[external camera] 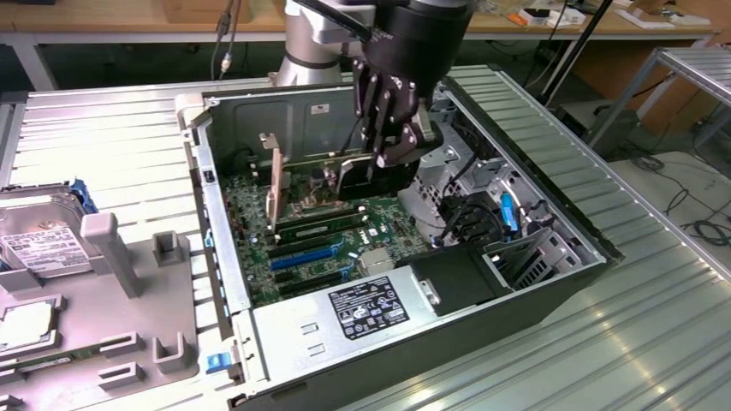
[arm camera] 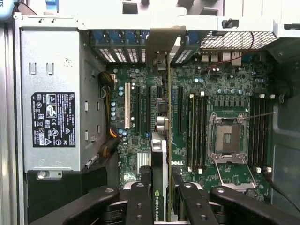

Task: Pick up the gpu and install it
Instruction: 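Insert the gpu into the slot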

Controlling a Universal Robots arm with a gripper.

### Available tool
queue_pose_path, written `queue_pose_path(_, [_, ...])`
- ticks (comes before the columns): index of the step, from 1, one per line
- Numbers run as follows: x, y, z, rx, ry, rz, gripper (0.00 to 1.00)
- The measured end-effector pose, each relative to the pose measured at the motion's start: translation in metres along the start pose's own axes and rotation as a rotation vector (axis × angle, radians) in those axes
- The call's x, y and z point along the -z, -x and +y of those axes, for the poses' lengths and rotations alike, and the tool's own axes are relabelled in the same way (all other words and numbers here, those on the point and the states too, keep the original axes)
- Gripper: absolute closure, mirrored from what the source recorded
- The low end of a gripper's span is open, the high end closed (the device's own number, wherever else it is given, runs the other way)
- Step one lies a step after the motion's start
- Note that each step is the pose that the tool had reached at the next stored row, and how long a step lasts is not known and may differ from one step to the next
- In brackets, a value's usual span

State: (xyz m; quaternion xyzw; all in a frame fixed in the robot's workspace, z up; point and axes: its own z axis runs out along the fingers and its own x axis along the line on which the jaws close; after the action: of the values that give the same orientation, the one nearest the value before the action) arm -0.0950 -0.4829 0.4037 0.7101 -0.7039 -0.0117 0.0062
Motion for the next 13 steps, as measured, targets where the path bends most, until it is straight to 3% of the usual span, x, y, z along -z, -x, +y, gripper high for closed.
queue_pose_path(3, [-0.0047, 0.002, -0.0001, -0.002, -0.0051, -0.0002, 0.73])
queue_pose_path(8, [-0.0051, 0.002, -0.0001, -0.002, -0.0052, 0.0001, 0.73])
queue_pose_path(13, [-0.0127, 0.002, -0.0004, -0.002, -0.0058, 0.0001, 0.73])
